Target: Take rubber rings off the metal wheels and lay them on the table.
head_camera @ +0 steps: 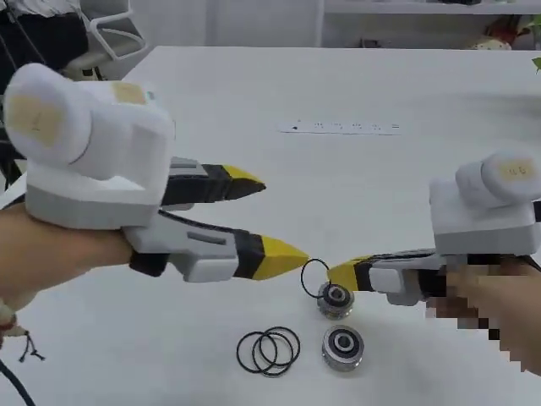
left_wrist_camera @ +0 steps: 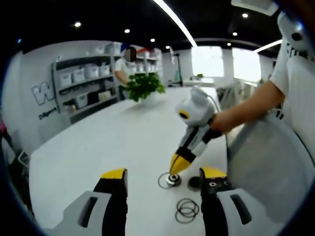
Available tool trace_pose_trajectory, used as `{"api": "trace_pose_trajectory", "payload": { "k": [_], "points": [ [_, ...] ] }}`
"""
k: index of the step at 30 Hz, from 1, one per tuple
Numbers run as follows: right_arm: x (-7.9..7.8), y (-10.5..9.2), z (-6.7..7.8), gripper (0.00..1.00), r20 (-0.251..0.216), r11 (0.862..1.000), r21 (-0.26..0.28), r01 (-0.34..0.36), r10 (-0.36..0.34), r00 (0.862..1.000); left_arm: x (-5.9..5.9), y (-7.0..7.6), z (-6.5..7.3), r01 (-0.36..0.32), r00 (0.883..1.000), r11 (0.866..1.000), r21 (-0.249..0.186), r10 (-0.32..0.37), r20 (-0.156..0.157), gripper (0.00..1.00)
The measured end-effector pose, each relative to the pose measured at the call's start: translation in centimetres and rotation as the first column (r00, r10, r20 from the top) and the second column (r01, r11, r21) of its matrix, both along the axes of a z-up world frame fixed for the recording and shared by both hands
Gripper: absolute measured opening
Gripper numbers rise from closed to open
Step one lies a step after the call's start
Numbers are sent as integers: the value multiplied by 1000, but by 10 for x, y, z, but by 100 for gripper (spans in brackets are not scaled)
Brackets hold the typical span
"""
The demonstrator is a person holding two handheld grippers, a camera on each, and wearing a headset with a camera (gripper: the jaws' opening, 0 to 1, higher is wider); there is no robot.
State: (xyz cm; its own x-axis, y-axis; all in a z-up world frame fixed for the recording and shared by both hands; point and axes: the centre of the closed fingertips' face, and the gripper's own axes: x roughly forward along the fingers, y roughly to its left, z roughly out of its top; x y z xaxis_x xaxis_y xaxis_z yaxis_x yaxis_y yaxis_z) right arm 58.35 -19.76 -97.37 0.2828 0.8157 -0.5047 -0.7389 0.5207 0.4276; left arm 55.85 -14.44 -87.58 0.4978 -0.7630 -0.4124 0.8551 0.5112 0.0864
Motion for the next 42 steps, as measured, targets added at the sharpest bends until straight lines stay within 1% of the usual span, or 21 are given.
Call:
{"api": "trace_pose_trajectory", "payload": {
  "k": [1, 3, 5, 7, 11, 15, 17, 20, 22, 27, 30, 32, 36, 38, 41, 42],
  "points": [
    [-1, 2, 1, 0, -1, 1000, 8, -4, 4, 1000, -2, 5, -1, -9, 1000, 1000, 11, 9, 2, 61],
    [-3, 5, 3, 0, -9, 1000, 22, -10, 10, 1000, -6, 16, -7, -29, 999, 998, 53, 28, 18, 62],
    [-5, 8, 4, 0, -15, 999, 31, -16, 16, 1000, -12, 23, -12, -40, 999, 997, 67, 39, 11, 64],
    [-8, 11, 6, 0, -15, 999, 36, -27, 28, 1000, -19, 29, -16, -53, 999, 997, 61, 54, -6, 66],
    [-14, 17, 7, 0, -22, 998, 49, -46, 47, 999, -28, 40, -19, -89, 995, 996, 27, 90, -37, 69],
    [-19, 21, 6, 0, -32, 997, 52, -64, 66, 997, -35, 52, -23, -123, 991, 992, 8, 123, -47, 74],
    [-21, 22, 5, 0, -37, 996, 53, -73, 75, 996, -38, 57, -27, -136, 989, 991, 10, 137, -60, 75],
    [-25, 25, 4, 0, -46, 994, 58, -88, 91, 995, -41, 65, -33, -151, 986, 988, 24, 153, -65, 75],
    [-29, 28, 4, 0, -48, 993, 57, -103, 106, 993, -45, 70, -37, -161, 984, 986, 34, 163, -74, 75],
    [-40, 34, 1, 0, -59, 987, 60, -147, 150, 987, -49, 80, -42, -195, 976, 980, 28, 196, -90, 74],
    [-47, 39, -3, 0, -73, 981, 59, -183, 187, 980, -50, 85, -44, -214, 972, 977, 25, 215, -93, 74],
    [-52, 42, -5, 0, -73, 977, 55, -205, 209, 975, -51, 87, -44, -226, 969, 974, 21, 227, -100, 75],
    [-60, 46, -7, 0, -85, 970, 62, -236, 241, 967, -53, 91, -45, -241, 965, 970, 22, 242, -98, 75],
    [-64, 48, -9, 0, -96, 967, 64, -248, 253, 963, -52, 94, -45, -253, 962, 967, 18, 253, -102, 75],
    [-68, 49, -15, 0, -99, 963, 44, -266, 269, 958, -53, 96, -47, -264, 958, 964, 19, 265, -106, 74],
    [-69, 48, -19, 0, -100, 963, 27, -270, 271, 957, -53, 96, -48, -265, 958, 964, 17, 265, -107, 74]
  ]
}}
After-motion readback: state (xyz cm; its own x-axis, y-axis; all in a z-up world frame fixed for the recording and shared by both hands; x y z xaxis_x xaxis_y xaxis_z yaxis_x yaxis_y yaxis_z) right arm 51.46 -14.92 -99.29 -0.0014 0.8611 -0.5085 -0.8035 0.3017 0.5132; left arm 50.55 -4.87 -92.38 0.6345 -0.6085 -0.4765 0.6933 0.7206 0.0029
